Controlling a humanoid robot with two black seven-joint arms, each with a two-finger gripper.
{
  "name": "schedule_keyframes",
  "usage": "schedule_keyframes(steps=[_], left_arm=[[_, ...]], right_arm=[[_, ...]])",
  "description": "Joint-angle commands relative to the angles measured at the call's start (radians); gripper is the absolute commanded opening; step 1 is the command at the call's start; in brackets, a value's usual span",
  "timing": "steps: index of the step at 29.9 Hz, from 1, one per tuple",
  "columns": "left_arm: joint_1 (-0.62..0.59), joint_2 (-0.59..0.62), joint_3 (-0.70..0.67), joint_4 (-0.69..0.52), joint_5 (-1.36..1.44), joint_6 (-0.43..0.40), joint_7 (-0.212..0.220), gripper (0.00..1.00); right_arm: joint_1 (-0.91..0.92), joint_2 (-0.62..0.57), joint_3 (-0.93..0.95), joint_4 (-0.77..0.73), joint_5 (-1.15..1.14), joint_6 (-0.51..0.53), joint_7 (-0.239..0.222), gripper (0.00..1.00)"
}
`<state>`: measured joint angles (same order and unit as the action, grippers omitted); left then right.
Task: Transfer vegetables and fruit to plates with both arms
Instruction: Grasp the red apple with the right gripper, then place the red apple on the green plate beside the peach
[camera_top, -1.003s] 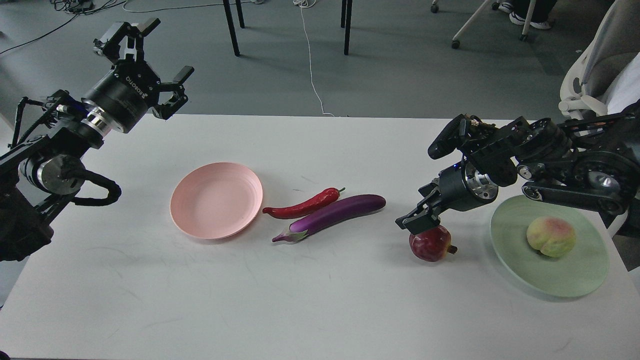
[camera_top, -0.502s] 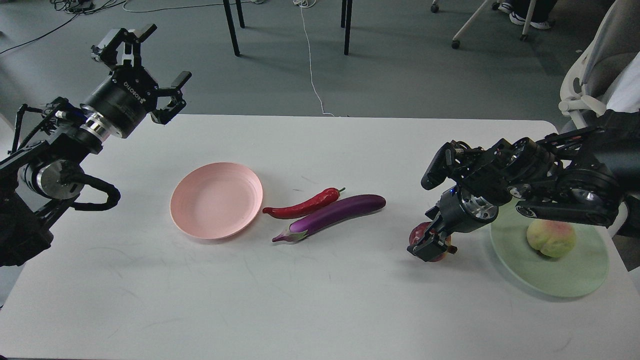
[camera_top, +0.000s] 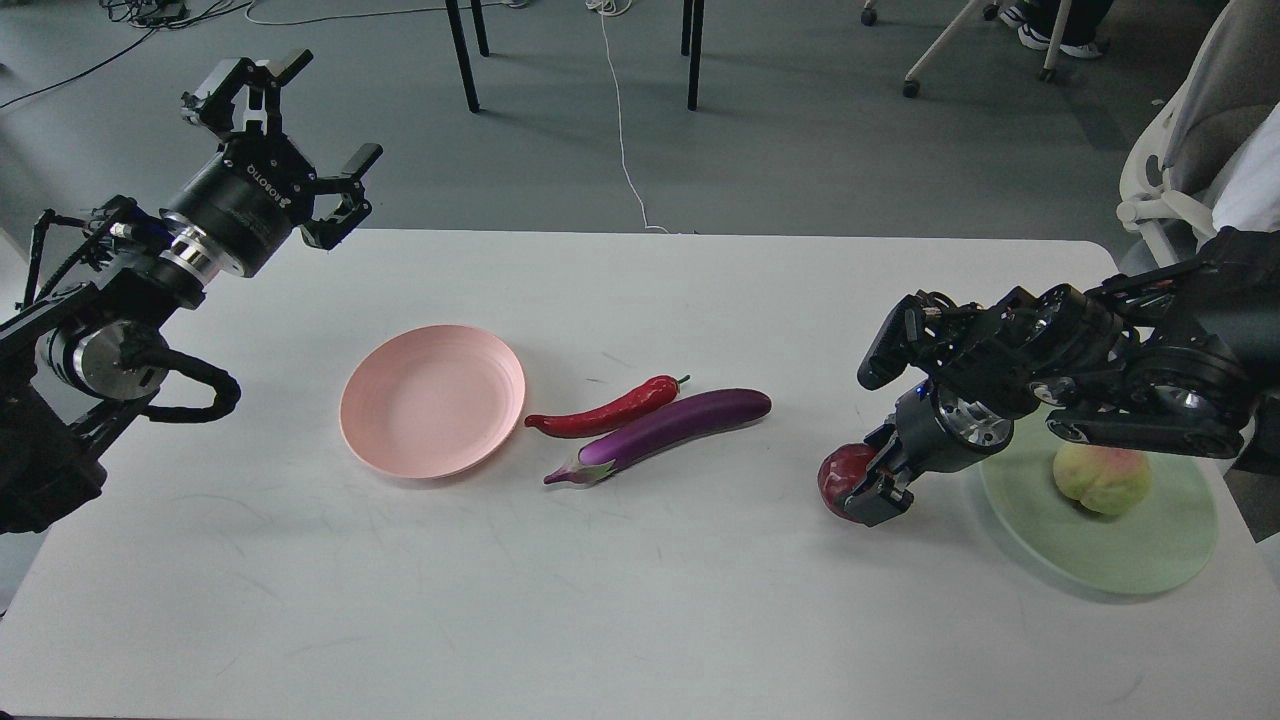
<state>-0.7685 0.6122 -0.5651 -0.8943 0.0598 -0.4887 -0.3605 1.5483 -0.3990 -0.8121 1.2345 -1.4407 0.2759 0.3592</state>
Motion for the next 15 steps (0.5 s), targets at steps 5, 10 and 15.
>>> schedule_keyframes(steps=[5,10,15], left_arm=[[0.000,0.009,0.001,0.000,0.000,0.000,0.000,0.98],[0.000,0.015,-0.004,0.000,0.000,0.000,-0.002,0.98],[-0.002,0.015,-0.006,-0.002,-0.002,0.000,-0.002,0.98]], right_arm=[[0.062,-0.024,0.008,0.028,0.000,-0.001,0.000,0.42],[0.194,-0.191,0.004,0.140,-0.009,0.003,0.000,0.42],[0.190,-0.397,-0.010,0.203,-0.133,0.005,0.000,0.42]])
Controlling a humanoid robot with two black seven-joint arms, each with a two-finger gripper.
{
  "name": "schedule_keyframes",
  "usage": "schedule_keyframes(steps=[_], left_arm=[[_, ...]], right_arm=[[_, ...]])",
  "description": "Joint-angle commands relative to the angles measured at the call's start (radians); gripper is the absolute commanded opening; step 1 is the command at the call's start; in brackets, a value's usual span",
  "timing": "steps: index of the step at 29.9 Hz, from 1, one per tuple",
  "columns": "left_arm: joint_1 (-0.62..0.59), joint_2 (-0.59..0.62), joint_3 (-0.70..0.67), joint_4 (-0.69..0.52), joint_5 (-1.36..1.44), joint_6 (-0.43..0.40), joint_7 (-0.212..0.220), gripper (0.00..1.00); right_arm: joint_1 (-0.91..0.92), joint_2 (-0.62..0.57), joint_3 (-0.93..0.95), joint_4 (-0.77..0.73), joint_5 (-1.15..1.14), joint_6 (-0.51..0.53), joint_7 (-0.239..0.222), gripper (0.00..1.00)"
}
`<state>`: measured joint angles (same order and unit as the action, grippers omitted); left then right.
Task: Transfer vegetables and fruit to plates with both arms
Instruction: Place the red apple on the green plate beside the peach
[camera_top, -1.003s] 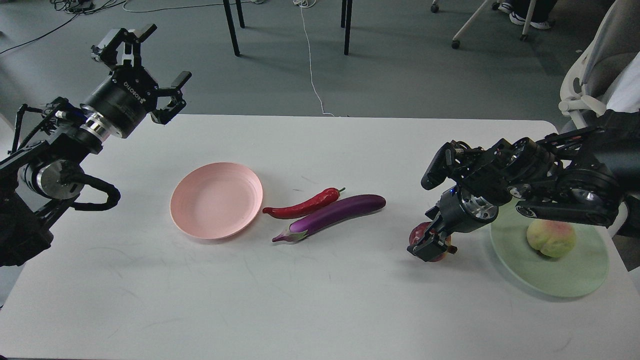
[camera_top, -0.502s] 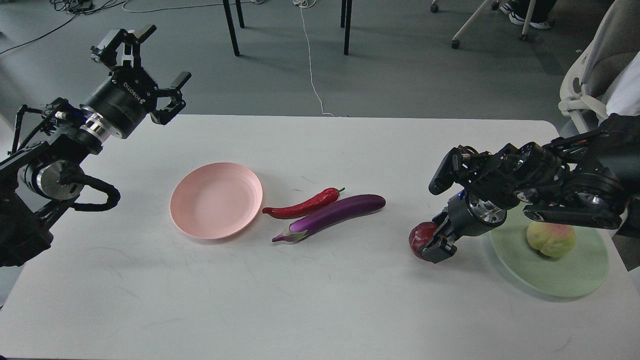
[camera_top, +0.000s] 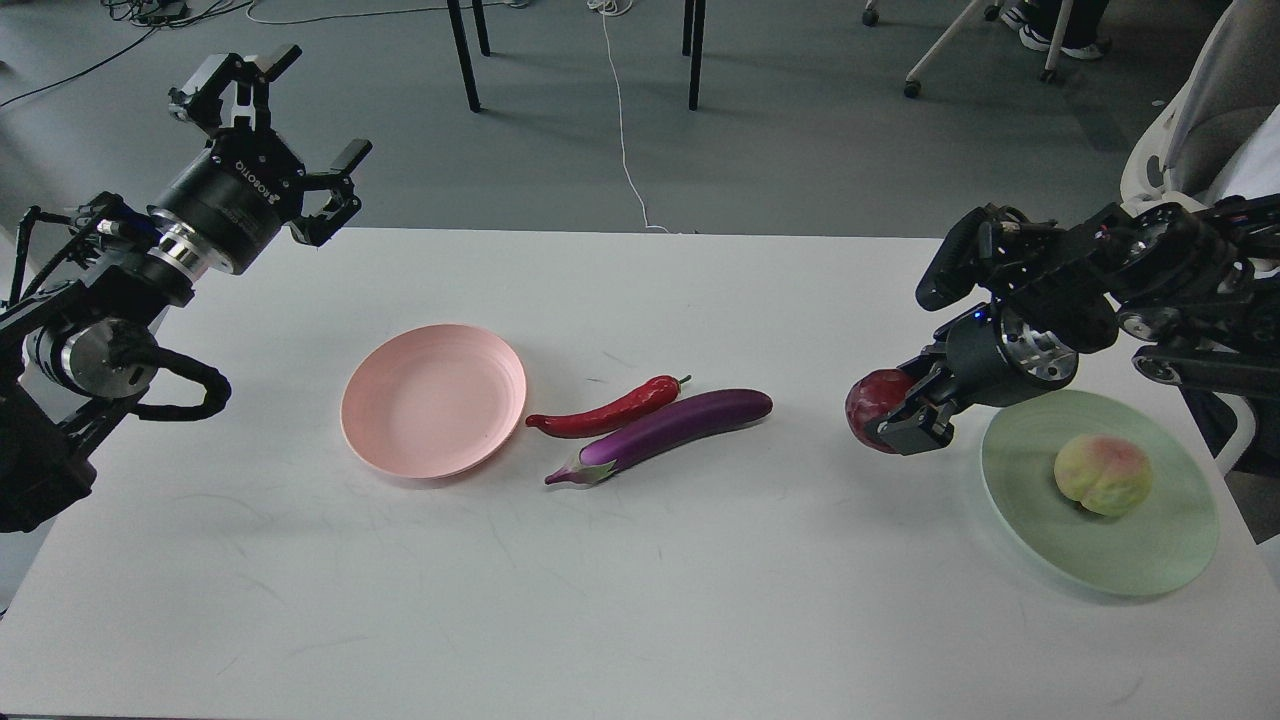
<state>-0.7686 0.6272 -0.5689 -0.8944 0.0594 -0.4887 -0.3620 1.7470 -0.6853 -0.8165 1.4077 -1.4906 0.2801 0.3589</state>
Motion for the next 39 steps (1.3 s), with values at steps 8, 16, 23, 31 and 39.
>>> schedule_keyframes(steps=[8,16,23,31,39], left_arm=[[-0.001,-0.003,-0.020,-0.001,0.000,0.000,0.002,0.98],[-0.001,-0.009,-0.020,-0.003,0.000,0.000,0.003,0.98],[-0.003,-0.008,-0.020,-0.003,0.002,0.000,0.002,0.98],[-0.003,-0.006,-0.019,-0.001,0.002,0.000,0.003,0.98],[-0.009,-0.001,-0.006,-0.003,0.014,0.000,0.015,0.99]], right_arm=[[-0.109,-0.241,-0.007,-0.033,-0.155,0.001,0.000,0.43],[-0.196,-0.246,-0.003,-0.070,-0.154,-0.001,0.000,0.46],[-0.227,-0.247,0.007,-0.072,-0.154,-0.002,-0.001,0.54],[-0.233,-0.246,0.031,-0.064,-0.142,-0.004,-0.002,0.90],[-0.228,-0.255,0.172,-0.084,-0.047,-0.010,0.000,0.96]])
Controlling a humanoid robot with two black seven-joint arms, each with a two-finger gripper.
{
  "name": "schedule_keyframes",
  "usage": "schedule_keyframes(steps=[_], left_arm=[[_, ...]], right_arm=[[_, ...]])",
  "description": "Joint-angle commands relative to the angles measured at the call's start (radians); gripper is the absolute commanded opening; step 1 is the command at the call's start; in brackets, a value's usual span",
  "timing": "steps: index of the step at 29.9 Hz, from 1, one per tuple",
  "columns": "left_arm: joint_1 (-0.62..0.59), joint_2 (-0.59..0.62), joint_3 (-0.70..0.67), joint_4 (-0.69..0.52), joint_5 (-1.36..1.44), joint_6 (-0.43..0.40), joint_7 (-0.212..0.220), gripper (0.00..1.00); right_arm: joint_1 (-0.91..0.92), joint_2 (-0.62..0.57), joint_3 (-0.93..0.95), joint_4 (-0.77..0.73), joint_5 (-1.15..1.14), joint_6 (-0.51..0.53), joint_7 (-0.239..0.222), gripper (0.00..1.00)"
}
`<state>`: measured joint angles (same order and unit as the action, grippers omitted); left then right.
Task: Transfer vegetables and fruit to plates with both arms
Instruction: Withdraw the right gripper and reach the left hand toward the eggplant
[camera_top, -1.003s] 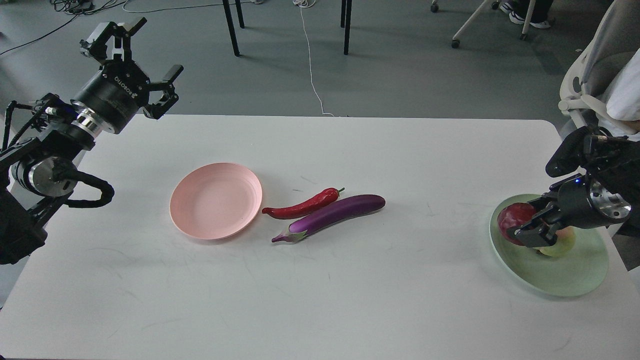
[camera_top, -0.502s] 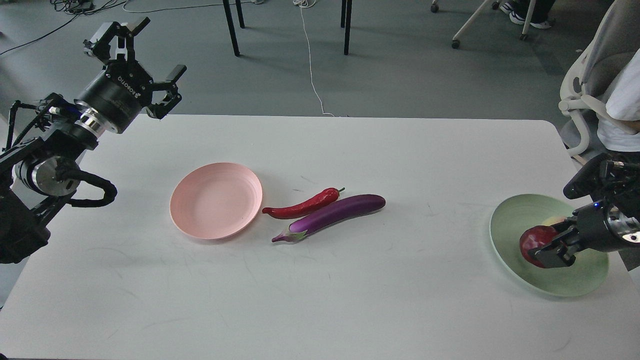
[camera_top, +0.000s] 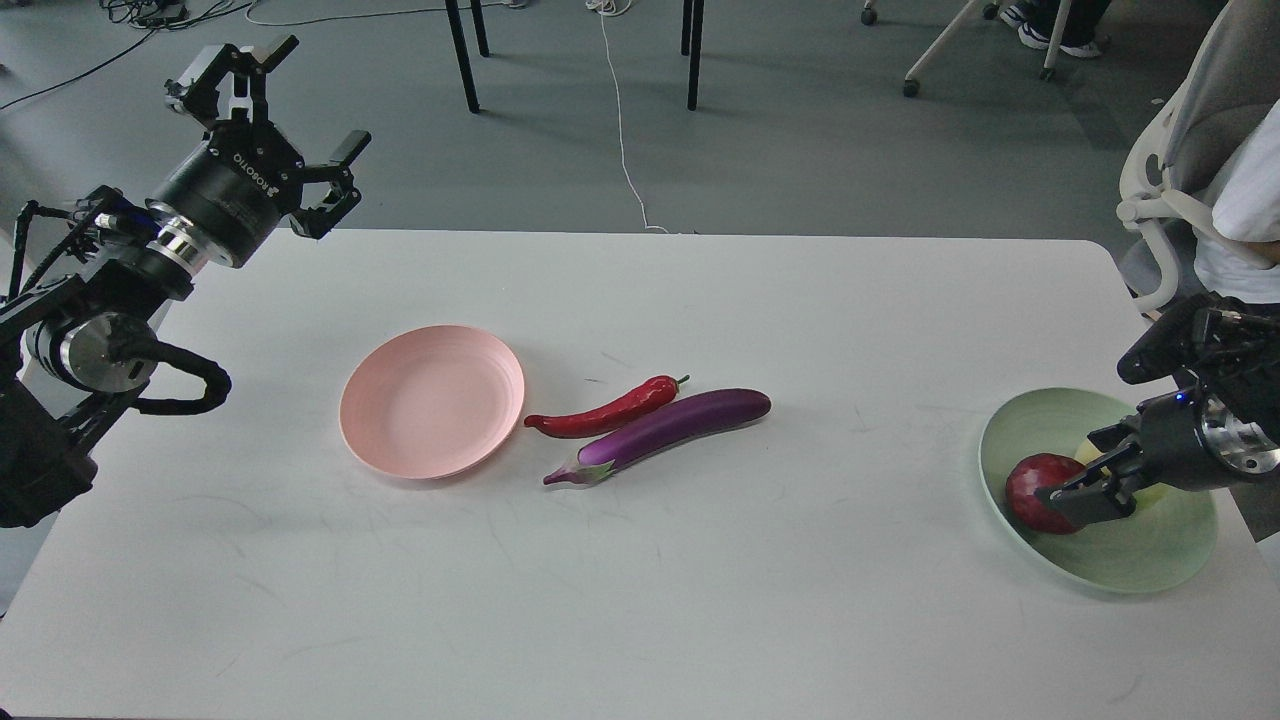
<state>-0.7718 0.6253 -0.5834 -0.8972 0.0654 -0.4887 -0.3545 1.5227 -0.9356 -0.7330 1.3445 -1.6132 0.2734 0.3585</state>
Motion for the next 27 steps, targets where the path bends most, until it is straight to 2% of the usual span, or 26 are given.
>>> schedule_keyframes(steps=[1,7,15,20,21,24,27], left_arm=[[-0.010,0.001,0.011,-0.002,0.011,0.000,0.009,0.99],[-0.058,-0.004,0.016,-0.006,0.091,0.000,0.026,0.99],[-0.135,-0.015,0.014,-0.072,0.434,0.000,0.026,0.98],[-0.158,-0.042,0.017,-0.126,0.560,0.000,0.029,0.98],[-0.165,-0.067,0.022,-0.126,0.598,0.000,0.029,0.98],[-0.193,-0.163,0.028,-0.126,0.782,0.000,0.032,0.98],[-0.196,-0.223,0.027,-0.126,0.950,0.004,0.029,0.98]], right_arm=[[-0.010,-0.005,0.136,-0.039,0.149,0.000,-0.001,0.97],[-0.122,0.032,0.358,-0.158,0.577,0.007,-0.001,0.99],[-0.286,0.051,0.609,-0.257,0.879,0.003,0.000,0.99],[-0.394,0.037,0.652,-0.277,1.076,0.000,0.002,0.99],[-0.407,0.034,0.658,-0.286,1.119,0.001,0.010,0.99],[-0.464,0.038,0.693,-0.332,1.316,0.007,0.078,0.99],[-0.498,0.063,0.736,-0.387,1.473,0.015,0.092,0.99]])
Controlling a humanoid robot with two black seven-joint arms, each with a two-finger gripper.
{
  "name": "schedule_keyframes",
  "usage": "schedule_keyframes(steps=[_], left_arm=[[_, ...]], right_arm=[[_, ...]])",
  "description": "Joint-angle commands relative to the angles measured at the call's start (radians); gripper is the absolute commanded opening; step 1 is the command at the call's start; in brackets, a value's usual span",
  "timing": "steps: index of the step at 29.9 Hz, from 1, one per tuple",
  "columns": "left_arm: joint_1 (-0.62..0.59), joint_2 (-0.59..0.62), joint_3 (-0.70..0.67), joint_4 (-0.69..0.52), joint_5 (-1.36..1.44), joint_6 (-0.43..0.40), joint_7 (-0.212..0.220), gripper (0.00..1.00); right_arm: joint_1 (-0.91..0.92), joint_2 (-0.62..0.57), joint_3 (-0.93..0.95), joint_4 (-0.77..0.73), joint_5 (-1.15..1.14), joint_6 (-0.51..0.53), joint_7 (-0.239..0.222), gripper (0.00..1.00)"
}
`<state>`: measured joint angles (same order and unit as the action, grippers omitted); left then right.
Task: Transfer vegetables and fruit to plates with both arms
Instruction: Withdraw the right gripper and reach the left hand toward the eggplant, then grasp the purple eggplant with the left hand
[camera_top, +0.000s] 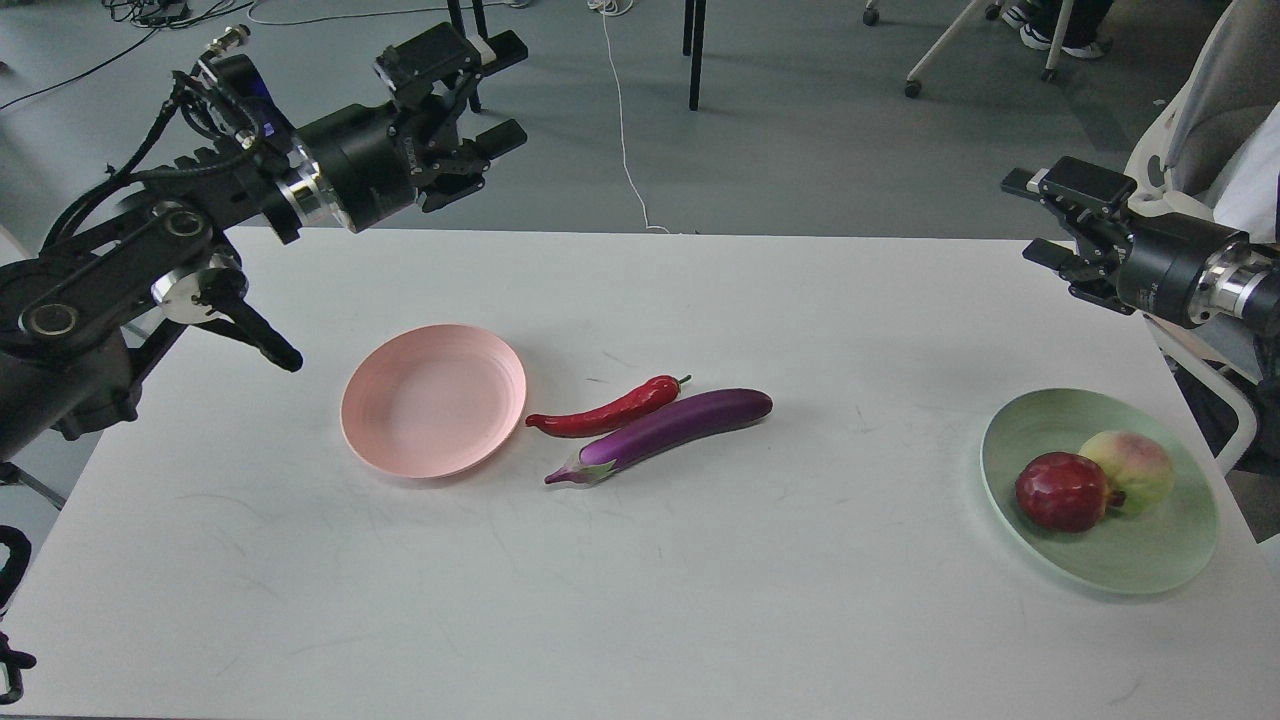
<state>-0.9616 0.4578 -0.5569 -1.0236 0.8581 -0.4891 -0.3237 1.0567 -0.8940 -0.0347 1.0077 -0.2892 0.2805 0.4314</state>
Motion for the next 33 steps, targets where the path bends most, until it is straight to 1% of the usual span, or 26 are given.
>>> schedule_keyframes(steps=[1,6,8,10,12,14,18,22,25,28,32,33], left_arm=[[-0.009,-0.074,0.002,0.000,0.206,0.009,-0.003,0.98],[-0.017,-0.165,0.018,0.000,0.454,0.011,0.000,0.98],[-0.014,-0.201,0.061,0.000,0.557,0.023,0.000,0.98],[-0.013,-0.238,0.098,0.000,0.628,0.062,0.000,0.98],[-0.017,-0.267,0.165,0.000,0.691,0.098,0.003,0.98],[-0.032,-0.283,0.233,0.002,0.760,0.116,0.005,0.98],[-0.057,-0.315,0.308,0.004,0.886,0.165,0.005,0.95],[-0.051,-0.321,0.360,0.014,1.034,0.176,0.006,0.94],[-0.042,-0.369,0.368,0.077,1.076,0.217,0.015,0.94],[-0.036,-0.395,0.388,0.144,1.081,0.228,0.043,0.94],[-0.054,-0.383,0.524,0.151,1.087,0.233,0.043,0.87],[-0.054,-0.381,0.547,0.151,1.088,0.231,0.043,0.86]], right_arm=[[-0.040,0.039,0.062,-0.076,0.192,0.018,0.020,0.99],[-0.108,0.165,0.212,-0.263,0.333,0.118,0.014,0.99],[-0.153,0.260,0.309,-0.378,0.373,0.164,0.009,0.99],[-0.182,0.363,0.418,-0.498,0.389,0.208,0.000,0.99],[-0.201,0.427,0.525,-0.595,0.390,0.208,-0.020,0.99],[-0.216,0.455,0.607,-0.650,0.393,0.208,-0.034,0.99],[-0.253,0.463,0.699,-0.672,0.398,0.208,-0.055,0.99],[-0.279,0.461,0.710,-0.672,0.438,0.208,-0.100,0.99],[-0.284,0.463,0.713,-0.666,0.443,0.208,-0.100,0.99],[-0.287,0.463,0.713,-0.663,0.443,0.208,-0.100,0.98],[-0.285,0.461,0.713,-0.663,0.443,0.208,-0.098,0.98],[-0.287,0.461,0.713,-0.661,0.443,0.208,-0.098,0.99]])
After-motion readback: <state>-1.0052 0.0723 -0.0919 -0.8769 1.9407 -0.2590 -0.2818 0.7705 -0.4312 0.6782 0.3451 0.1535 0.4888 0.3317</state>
